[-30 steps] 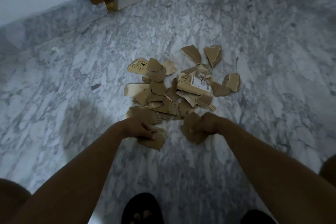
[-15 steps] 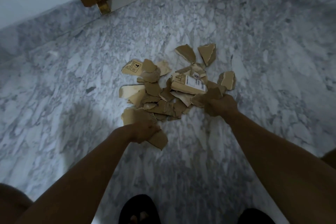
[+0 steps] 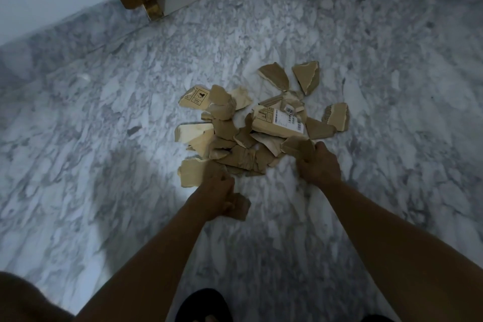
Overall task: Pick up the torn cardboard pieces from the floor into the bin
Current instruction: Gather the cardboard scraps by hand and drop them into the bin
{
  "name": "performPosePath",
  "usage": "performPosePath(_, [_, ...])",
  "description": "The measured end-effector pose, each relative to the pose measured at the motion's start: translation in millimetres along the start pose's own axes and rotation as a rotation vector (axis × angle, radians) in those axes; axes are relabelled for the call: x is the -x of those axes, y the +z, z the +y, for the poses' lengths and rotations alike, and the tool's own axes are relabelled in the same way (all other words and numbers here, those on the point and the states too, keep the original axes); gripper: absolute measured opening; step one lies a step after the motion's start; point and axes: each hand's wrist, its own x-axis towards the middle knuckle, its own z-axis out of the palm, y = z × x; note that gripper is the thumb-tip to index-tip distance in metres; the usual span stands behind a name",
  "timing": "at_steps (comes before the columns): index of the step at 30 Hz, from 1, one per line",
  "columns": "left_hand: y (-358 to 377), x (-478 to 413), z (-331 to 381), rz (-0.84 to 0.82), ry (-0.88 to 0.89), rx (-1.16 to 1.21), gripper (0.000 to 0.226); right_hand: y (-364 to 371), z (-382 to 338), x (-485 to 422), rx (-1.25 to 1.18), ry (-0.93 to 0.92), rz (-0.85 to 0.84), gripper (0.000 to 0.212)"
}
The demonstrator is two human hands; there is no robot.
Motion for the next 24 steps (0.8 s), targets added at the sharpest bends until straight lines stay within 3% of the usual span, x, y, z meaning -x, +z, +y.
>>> performPosePath(7, [3.0,-7.7,16.4,-0.095,-0.049,0.106,0.005,10.2,6.6,-16.4,-0.279,0.249,0.002,0.057])
performPosePath(10, [1.4,-10.6,24.1,-0.13,-0.164,0.164,0.021,5.8,11.8,-17.4,-0.295,0.278,-0.059,0.04])
performPosePath(13, [-8.9,-12.5,21.5,-0.186,-0.234,0.33,0.011,-2.1,28.8,-16.0,-0.286,0.276,-0.149,0.041])
performPosePath(17, [-47.8,-10.3,-2.0,-0.188,-0.257,0.488,0.021,-22.7,36.1,-11.6,-0.198,0.218,-0.387,0.033])
performPosePath(21, [-72.3,-4.4,-34.8,-0.159,-0.247,0.299,0.013,-35.3,5.0,-0.7,-0.025,0.095,-0.696,0.022])
performPosePath(24, [-54.7,1.2,-45.0,-0.183,-0.242,0.243,0.019,-23.9,-29.3,4.2,-0.004,-0.13,-0.712,0.018])
